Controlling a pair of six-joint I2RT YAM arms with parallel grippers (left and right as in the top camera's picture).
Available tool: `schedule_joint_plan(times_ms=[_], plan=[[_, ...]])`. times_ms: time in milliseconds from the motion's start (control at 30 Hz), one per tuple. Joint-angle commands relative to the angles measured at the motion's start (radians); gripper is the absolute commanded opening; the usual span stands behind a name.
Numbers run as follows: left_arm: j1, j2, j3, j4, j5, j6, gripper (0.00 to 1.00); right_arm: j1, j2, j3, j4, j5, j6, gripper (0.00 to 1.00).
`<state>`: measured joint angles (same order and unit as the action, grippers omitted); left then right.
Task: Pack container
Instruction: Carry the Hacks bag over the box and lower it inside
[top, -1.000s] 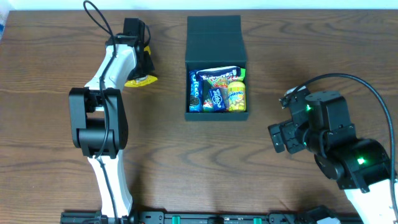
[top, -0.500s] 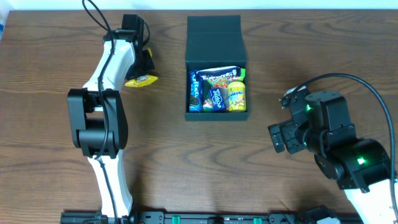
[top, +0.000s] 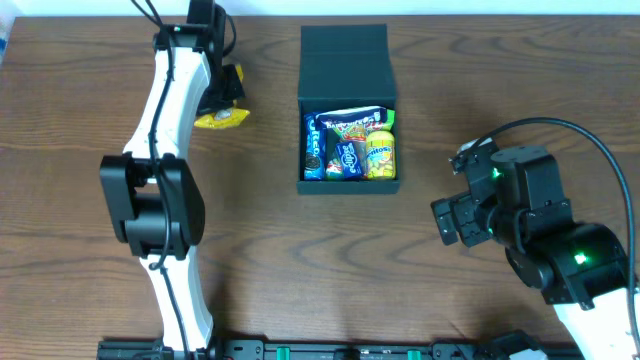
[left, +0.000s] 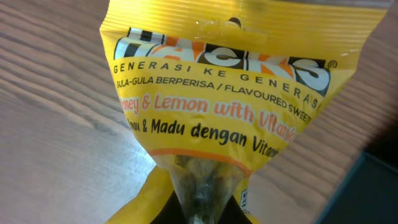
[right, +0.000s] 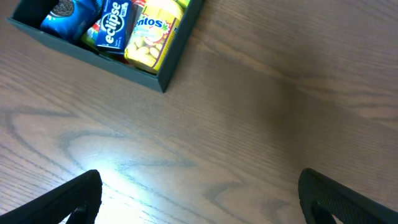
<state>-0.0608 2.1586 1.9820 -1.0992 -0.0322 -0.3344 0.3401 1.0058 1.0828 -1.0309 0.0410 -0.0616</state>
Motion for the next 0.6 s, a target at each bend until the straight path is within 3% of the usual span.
schedule_joint_plan(times_ms=[0,233,567], plan=[[-0.035,-0.114,0.055,-0.021,0.0,0.053,0.06,-0.006,-0.004,0.0,0.002,0.008,0.001,0.99],[-0.159,-0.224,0.056,-0.095,0.0,0.077,0.06,-0.006,-0.004,0.0,0.002,0.008,0.001,0.99],[-0.387,-0.212,0.055,-0.101,0.0,0.032,0.06,-0.006,-0.004,0.0,-0.009,0.007,0.001,0.99]])
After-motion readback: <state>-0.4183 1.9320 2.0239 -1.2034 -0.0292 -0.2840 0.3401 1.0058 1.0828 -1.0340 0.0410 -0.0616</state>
